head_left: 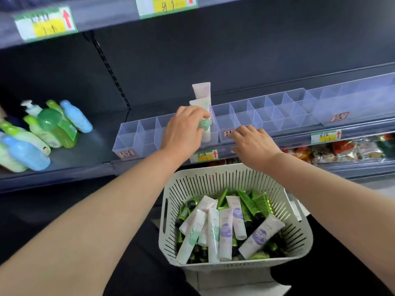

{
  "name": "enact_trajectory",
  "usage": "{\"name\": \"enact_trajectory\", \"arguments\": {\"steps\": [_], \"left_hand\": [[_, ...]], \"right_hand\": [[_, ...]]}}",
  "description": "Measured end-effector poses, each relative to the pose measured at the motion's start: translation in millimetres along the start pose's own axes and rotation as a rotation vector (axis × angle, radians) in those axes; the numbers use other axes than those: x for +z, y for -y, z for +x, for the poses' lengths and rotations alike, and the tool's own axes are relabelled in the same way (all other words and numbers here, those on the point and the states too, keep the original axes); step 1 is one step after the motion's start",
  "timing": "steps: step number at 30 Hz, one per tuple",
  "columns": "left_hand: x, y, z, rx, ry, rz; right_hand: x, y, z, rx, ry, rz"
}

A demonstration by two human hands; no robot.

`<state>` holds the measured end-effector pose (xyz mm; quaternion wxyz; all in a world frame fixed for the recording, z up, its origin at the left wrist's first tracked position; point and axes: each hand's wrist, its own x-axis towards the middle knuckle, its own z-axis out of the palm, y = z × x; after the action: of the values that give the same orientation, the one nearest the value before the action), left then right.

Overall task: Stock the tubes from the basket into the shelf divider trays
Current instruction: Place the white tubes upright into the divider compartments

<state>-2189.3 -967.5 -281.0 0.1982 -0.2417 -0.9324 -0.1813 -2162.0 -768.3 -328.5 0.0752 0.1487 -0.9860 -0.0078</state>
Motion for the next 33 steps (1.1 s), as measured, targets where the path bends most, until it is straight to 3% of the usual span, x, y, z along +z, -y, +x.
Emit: {"name": "enact_trajectory", "arguments": {"steps": [4,10,13,19,26,33], "left_hand": [[24,0,-45,-0.024,0.1,-0.017],[60,5,-101,-0.133,0.459,0.057],[78,6,-119,-0.16,0.562,0.071],[106,3,-140,-0.25,0.628,-0.005],[113,9,-156,-0.39,0.66,-0.052],[117,18,-169,-0.397,0.651,-0.061]], "right_hand": [[30,10,-32,0.004,0.089,0.013],[78,20,-71,0.063,0.302,0.1],[97,17,-88,0.077,0.398,0.081],[127,22,-111,0.082,0.555,0.052],[132,43,-102,0.045,0.562,0.165],[147,71,-88,0.024,0.685,0.208]]}}
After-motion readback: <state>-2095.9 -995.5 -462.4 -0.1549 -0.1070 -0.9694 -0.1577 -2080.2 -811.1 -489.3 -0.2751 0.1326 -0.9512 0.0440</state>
